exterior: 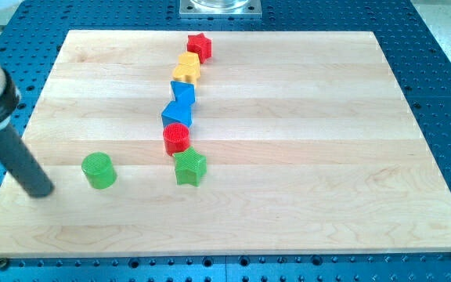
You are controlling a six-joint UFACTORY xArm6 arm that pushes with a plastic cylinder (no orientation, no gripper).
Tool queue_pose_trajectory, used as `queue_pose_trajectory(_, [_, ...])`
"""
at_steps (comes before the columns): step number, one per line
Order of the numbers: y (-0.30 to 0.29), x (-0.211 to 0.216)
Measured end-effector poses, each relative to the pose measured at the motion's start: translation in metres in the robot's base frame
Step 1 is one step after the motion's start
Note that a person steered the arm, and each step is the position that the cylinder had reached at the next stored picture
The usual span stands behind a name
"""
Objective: Keep green blocks below red circle
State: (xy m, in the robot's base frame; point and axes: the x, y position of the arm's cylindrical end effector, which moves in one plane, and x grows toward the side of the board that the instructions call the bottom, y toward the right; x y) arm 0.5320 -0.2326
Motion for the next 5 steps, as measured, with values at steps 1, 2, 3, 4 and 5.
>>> queue_pose_trajectory(1, [0.071,-0.010])
queue_pose_trajectory(2, [0.093,-0.032])
queue_pose_trajectory(3, [0.095,-0.064])
queue_pose_trajectory(4, [0.112,-0.060])
queue_pose_trajectory(5, [0.130,0.033])
